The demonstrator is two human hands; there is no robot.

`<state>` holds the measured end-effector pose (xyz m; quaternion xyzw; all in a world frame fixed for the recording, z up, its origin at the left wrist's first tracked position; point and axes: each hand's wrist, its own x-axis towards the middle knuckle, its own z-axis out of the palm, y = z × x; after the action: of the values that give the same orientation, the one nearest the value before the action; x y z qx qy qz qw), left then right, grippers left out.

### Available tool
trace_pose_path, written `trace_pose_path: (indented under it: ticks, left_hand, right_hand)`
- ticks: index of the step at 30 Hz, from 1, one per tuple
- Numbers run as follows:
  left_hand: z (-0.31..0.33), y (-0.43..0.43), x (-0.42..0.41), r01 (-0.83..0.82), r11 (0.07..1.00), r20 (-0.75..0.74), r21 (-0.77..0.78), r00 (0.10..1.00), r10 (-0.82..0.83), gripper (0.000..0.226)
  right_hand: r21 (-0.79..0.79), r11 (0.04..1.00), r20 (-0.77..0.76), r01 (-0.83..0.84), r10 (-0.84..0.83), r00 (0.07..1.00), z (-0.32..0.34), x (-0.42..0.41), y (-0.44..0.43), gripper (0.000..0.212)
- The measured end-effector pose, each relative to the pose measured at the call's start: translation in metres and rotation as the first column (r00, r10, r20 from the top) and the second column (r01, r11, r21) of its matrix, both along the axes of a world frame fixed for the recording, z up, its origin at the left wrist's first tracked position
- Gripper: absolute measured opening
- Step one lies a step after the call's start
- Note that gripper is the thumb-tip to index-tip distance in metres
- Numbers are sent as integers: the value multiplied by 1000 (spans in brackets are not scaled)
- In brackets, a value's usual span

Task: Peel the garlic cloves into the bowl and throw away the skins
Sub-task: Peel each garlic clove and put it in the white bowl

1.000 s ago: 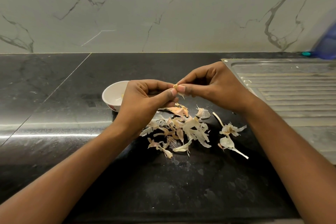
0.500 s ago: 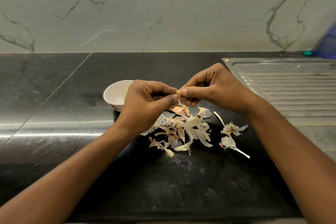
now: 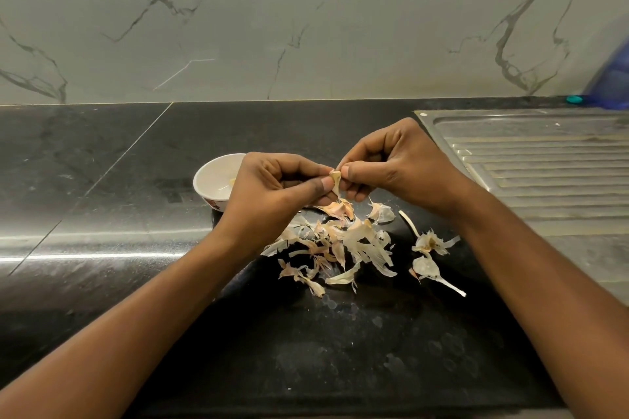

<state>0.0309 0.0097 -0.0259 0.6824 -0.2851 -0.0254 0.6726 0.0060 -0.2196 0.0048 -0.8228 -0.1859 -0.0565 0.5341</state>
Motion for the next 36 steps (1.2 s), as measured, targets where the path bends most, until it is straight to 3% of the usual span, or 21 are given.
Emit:
trace_pose_path:
  ticks: [10,16,20,29,36]
  left_hand:
    - [4,-2,2,25,995,-164,-95,986,-40,29]
    - [0,-3,0,-38,999,68,24,997,37,29]
    - [1,-3,-1,-65,998,93,27,994,62,24]
    - [9,1,-1,-4,986,-182,-170,983,-27,26]
    - [10,0,0,-23,975,-232,-220,972,-29,25]
  right_hand:
    - [82,997,-34,15,-12,999,4,-2,0,10]
    - [7,998,34,55,-55,998,0,1,4,12]
    - [-37,998,77,52,-49,996,0,0,5,12]
    - [-12,994,69,106,-104,992,4,-1,-4,5]
    - [-38,993,61,110,-107,992,11,-3,-16,5]
